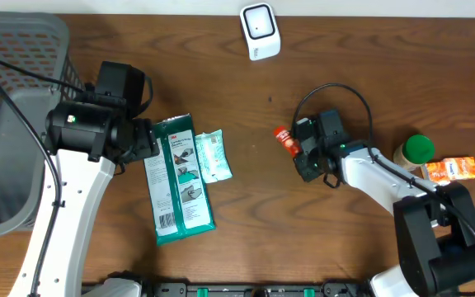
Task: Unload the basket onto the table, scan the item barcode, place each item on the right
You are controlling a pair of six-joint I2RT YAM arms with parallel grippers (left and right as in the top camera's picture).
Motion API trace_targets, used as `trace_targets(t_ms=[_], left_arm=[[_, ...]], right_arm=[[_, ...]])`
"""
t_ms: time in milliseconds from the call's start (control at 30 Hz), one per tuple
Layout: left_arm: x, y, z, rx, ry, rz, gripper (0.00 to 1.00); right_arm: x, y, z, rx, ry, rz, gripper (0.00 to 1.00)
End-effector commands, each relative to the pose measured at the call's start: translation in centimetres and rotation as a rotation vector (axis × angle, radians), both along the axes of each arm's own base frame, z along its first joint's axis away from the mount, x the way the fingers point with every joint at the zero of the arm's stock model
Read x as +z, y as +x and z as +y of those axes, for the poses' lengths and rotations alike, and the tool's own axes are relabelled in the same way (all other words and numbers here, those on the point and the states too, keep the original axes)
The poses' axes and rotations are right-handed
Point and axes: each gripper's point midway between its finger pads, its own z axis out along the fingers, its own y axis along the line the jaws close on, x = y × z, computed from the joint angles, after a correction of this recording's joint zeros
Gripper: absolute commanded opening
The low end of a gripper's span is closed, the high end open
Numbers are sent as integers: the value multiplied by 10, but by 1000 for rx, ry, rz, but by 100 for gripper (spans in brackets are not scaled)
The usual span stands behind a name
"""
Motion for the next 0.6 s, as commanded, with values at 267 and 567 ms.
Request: trace_targets(t_ms=[267,567], left_arm=[[2,0,3,3,13,-3,88],[2,0,3,3,13,-2,88]], right_arm=[[-25,-27,-3,28,-41,84,1],[-25,-27,-3,3,-35,88,1]])
